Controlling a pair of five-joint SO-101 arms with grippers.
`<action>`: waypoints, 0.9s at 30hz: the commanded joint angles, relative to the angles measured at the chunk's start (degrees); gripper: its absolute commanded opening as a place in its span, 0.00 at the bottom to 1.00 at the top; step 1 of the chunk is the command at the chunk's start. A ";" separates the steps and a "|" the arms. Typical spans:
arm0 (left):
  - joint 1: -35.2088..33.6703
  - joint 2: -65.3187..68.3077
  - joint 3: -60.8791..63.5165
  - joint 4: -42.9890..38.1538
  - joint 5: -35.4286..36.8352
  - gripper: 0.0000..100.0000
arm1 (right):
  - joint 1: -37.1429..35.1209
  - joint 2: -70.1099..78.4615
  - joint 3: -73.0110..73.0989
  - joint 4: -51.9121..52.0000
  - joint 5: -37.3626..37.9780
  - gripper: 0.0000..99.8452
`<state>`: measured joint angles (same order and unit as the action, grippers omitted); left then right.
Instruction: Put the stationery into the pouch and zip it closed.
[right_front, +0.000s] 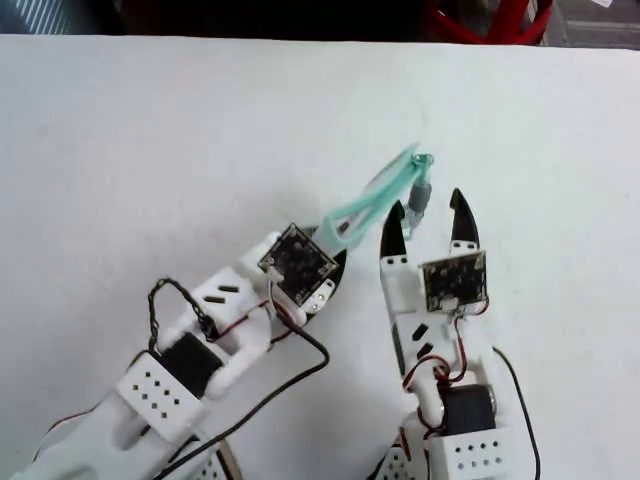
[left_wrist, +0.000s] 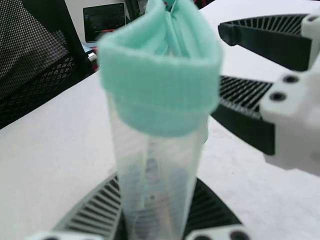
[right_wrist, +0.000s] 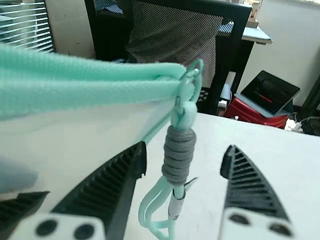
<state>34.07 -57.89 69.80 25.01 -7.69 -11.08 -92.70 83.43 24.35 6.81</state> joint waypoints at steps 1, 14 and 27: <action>1.54 0.92 1.67 -0.09 0.62 0.02 | 1.01 9.10 -11.25 6.02 -2.37 0.22; 1.54 0.92 1.67 -0.09 0.53 0.02 | 0.75 21.58 -11.34 -1.71 -2.37 0.20; 1.54 0.92 1.58 -0.09 0.44 0.02 | 1.98 22.29 -11.60 -6.55 -2.37 0.02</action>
<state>34.07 -57.89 69.80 25.01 -7.69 -10.29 -67.74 74.55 18.64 4.97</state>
